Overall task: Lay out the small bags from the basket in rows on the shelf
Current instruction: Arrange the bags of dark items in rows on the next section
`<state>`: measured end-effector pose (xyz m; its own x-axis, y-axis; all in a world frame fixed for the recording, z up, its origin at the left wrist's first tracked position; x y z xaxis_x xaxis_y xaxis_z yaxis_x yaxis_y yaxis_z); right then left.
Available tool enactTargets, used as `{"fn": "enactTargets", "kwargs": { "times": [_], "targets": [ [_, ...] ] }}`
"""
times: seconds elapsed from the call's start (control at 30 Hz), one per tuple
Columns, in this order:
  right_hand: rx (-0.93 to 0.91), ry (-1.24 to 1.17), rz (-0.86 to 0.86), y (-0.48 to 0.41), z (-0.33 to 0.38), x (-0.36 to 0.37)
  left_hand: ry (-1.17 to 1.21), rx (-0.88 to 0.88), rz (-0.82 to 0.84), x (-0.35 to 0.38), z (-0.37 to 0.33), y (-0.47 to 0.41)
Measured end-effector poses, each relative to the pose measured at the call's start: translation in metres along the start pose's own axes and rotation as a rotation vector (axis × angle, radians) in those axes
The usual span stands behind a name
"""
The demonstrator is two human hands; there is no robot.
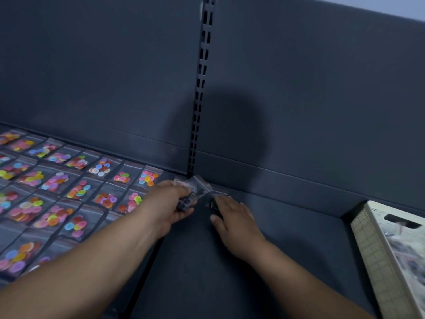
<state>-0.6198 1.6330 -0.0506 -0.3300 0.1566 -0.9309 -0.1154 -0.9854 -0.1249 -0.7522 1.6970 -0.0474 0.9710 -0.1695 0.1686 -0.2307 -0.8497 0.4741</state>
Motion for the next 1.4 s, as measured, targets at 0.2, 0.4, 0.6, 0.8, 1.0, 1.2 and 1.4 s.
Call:
{"fn": "enactTargets", "kwargs": {
  "times": [0.2,0.4,0.6,0.8,1.0,1.2,1.4],
  "targets": [
    [0.473,-1.119,-0.057,-0.001,-0.008,-0.017,0.026,-0.021,0.087,0.023,0.004,0.007],
    [0.648,-1.393,-0.033,0.001,-0.025,-0.016,-0.037,-0.041,0.13,0.038,0.012,0.013],
    [0.771,-0.995,-0.051,0.008,-0.081,-0.027,-0.044,-0.068,0.059,0.023,0.011,0.009],
    [0.601,-0.421,-0.117,-0.002,-0.096,-0.04,-0.056,-0.056,0.061,0.026,0.01,0.01],
    [0.13,0.012,-0.208,0.015,-0.057,-0.05,-0.066,-0.052,0.053,0.028,0.011,0.009],
    [0.015,0.068,-0.025,0.024,-0.056,-0.021,-0.086,-0.053,0.059,0.033,0.011,0.009],
    [-0.003,0.024,0.023,0.024,-0.055,-0.02,-0.085,-0.058,0.065,0.036,0.01,0.01]
  ]
}}
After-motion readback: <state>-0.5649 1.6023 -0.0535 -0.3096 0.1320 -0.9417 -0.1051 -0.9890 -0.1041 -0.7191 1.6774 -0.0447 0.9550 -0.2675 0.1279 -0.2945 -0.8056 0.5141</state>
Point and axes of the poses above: each hand's wrist, its own y-axis away from the middle knuckle, its own x-axis out of the palm, z = x × y, the point moved 9 cm from there along -y, towards the middle knuckle, and after that the axes turned 4 degrees about -z, right-handed, at the moved point
